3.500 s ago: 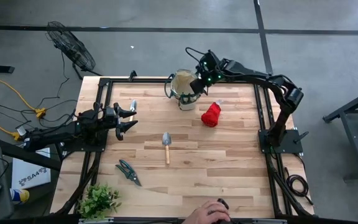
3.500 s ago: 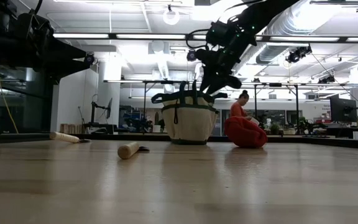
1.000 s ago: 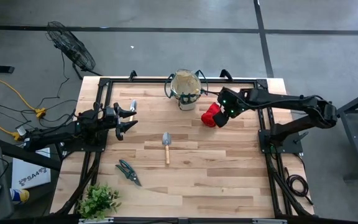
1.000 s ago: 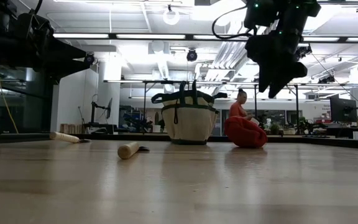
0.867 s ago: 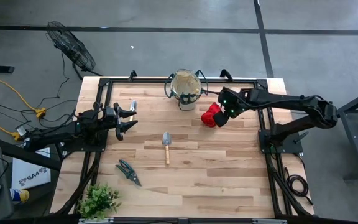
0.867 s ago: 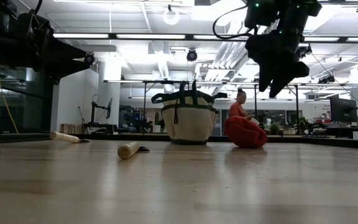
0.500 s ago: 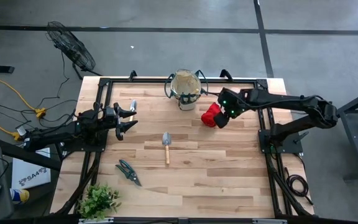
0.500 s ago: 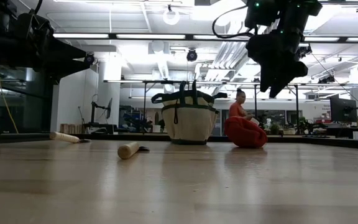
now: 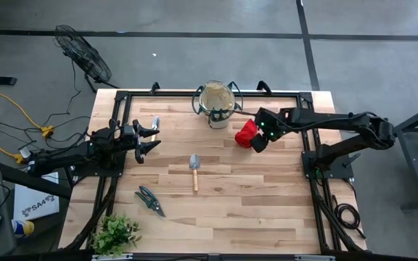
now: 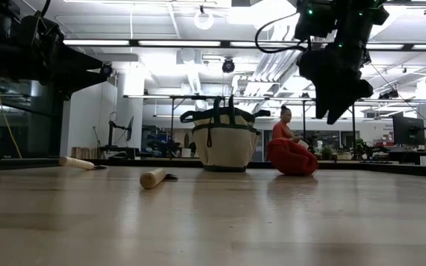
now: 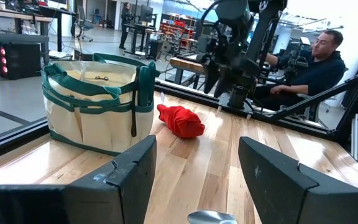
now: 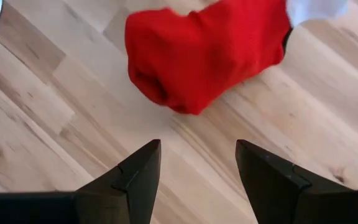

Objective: Pick & Place Garden tools in Gardening bag
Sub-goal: Adjust the red gloves

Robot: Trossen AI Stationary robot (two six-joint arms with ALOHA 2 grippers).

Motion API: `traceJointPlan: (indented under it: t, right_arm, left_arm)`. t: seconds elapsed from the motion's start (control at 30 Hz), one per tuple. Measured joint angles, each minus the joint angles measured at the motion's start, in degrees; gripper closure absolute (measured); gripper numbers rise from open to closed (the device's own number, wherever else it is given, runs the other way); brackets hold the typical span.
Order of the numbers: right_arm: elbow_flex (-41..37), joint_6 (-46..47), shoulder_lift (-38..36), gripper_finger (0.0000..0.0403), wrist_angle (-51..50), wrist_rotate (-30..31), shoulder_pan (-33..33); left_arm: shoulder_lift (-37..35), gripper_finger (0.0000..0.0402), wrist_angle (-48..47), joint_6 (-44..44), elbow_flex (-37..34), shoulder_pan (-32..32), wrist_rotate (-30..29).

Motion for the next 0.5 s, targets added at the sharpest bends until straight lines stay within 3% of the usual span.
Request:
traceJointPlan:
  t: [0.5]
  right_arm:
    - [-5.4,5.1,-4.5,0.0202,3.8,0.0,0.3]
  left_arm:
    - [0.0,0.0178,0.0,0.0,0.0,0.0,0.0]
